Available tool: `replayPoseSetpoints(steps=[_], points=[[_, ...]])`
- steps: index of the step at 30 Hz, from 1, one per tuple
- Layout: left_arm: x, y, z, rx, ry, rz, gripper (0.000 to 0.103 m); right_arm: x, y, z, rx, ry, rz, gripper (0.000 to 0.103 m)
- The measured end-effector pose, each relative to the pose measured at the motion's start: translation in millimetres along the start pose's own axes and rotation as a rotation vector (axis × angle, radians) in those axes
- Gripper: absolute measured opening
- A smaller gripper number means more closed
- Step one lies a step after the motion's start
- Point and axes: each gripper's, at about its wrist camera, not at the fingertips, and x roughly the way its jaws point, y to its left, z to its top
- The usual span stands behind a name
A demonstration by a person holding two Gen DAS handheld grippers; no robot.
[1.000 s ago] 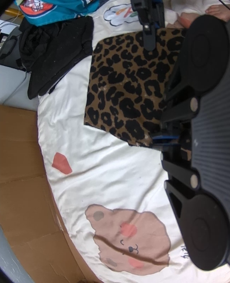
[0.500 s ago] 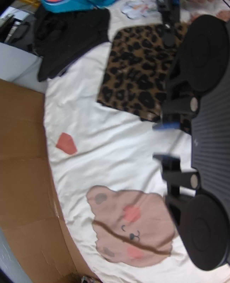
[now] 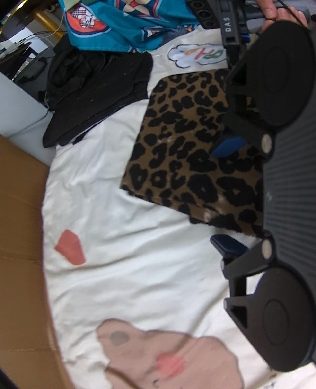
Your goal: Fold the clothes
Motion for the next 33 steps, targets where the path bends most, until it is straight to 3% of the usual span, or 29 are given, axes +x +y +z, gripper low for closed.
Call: replayPoseSetpoints(steps=[4,6,7,10,12,25,33], points=[[4,7,-5,-0.034,-0.007,-0.038,0.063,-3,-1,0,0.005,-0.001,0.011,0.017],[4,7,-6,-0.03,-0.009,-0.042,0.06,-6,-5,-1,0.037,-0.017,0.044,0.032],[3,8,-6,-0.04,-0.008,-0.048,0.058,-6,-8,-2,0.055,-0.023,0.059,0.035],[2,10,-5,-0.054,-0.008,-0.052,0.055,-6,-12,-4,0.072,-0.027,0.072,0.03],[1,9,-5,-0.053,-0.008,-0.047,0.054,-6,-10,-4,0.061,-0.024,0.06,0.007],[4,-5,-6,-0.134,0.031,-0.061,0.047,-34,5,17,-0.004,-0.011,-0.035,0.005],[7,-18,-9,-0.116,0.03,-0.085,0.039,-56,-7,30,-0.006,-0.035,-0.082,0.005]])
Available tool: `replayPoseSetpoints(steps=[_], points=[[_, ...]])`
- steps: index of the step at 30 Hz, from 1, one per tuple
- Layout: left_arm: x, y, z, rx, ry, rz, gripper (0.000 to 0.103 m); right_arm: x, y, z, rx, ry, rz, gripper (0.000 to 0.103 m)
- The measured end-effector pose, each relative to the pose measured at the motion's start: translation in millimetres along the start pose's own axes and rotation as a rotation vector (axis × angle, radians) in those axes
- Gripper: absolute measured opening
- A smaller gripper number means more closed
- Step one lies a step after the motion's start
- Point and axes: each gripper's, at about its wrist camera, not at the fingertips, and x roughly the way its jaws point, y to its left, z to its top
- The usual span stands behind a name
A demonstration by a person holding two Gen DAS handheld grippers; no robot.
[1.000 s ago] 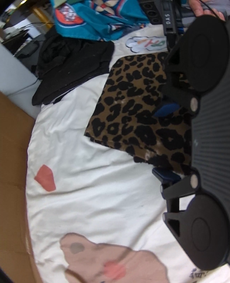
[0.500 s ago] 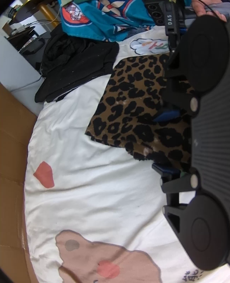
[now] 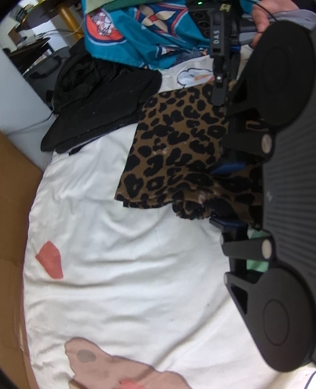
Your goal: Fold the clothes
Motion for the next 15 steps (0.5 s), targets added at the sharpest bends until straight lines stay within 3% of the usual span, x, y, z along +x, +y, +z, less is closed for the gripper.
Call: replayPoseSetpoints(steps=[9,15], points=[[10,6,1,0.008,0.0,0.002,0.057,4,-9,2,0.005,0.008,-0.02,0.005],[15,22,1,-0.077,-0.003,-0.074,0.06,7,-13,1,0.014,0.011,-0.017,0.005]])
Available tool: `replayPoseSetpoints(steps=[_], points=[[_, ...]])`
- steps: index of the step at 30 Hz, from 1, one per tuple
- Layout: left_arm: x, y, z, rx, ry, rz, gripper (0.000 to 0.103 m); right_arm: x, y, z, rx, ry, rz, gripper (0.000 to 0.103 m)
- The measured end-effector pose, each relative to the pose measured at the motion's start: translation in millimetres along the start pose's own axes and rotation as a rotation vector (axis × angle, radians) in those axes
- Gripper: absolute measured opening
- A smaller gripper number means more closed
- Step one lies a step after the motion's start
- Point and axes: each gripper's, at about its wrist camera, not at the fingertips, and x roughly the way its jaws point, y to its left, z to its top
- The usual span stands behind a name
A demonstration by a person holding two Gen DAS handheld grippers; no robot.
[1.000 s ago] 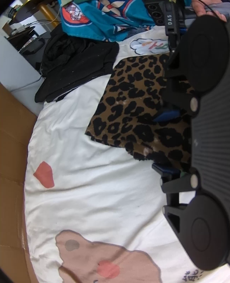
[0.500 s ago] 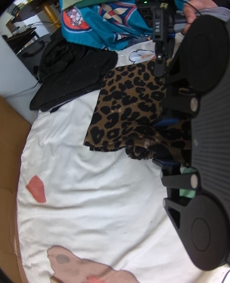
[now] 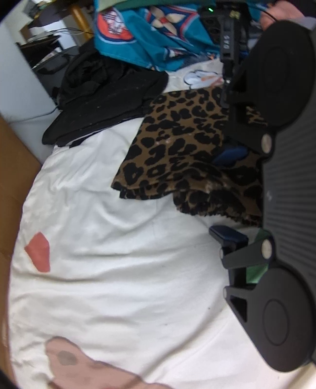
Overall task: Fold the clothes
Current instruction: 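Lift the garment off the sheet with both grippers holding its edge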
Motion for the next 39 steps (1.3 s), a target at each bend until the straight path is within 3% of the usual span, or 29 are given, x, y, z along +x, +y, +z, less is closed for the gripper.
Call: replayPoseSetpoints(steps=[5,13,22,29,39], points=[[5,10,-1,-0.085,-0.004,-0.086,0.053,2,-1,0,0.004,0.003,0.007,0.005],[-6,11,-3,-0.085,-0.037,-0.121,0.029,-1,6,-2,-0.023,-0.001,0.015,0.005],[-19,-13,-9,-0.028,-0.084,-0.064,0.023,-9,28,-7,-0.084,-0.021,0.0,0.005],[-39,-20,-24,-0.061,-0.151,-0.04,0.022,-12,59,-9,-0.177,-0.021,-0.039,0.005],[-104,-43,-36,-0.125,-0.235,0.013,0.021,-29,128,-16,-0.343,-0.01,-0.075,0.004]])
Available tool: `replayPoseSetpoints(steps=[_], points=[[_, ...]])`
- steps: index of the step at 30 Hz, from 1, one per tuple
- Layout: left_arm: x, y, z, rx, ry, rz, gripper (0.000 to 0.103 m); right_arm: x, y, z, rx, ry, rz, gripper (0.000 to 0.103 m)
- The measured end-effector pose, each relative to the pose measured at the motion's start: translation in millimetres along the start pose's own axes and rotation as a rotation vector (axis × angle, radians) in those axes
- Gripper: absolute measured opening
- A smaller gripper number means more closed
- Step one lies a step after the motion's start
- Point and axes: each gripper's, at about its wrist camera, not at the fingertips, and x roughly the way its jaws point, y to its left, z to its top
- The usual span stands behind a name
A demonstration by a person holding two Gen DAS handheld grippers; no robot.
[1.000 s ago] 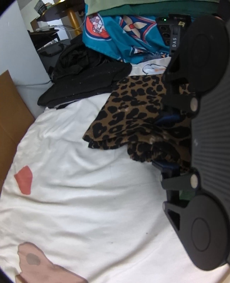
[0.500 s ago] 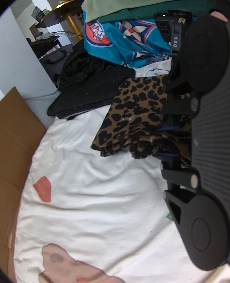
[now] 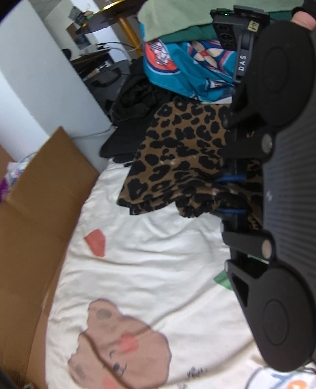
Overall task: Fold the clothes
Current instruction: 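Lift the garment off the sheet with both grippers holding its edge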
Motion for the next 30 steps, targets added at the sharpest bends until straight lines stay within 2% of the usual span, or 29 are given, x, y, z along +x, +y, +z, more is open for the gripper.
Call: replayPoseSetpoints(steps=[4,10,19,30], points=[[-29,-14,2,-0.007,-0.038,0.022,0.021,-15,25,7,-0.03,-0.005,0.026,0.004],[-72,-47,6,-0.021,-0.085,0.013,0.02,-49,54,16,-0.053,-0.031,0.052,0.004],[-136,-110,16,0.037,-0.176,0.007,0.02,-119,103,33,-0.109,-0.096,0.084,0.004],[-202,-164,22,0.016,-0.302,-0.005,0.02,-198,179,58,-0.238,-0.148,0.106,0.004]])
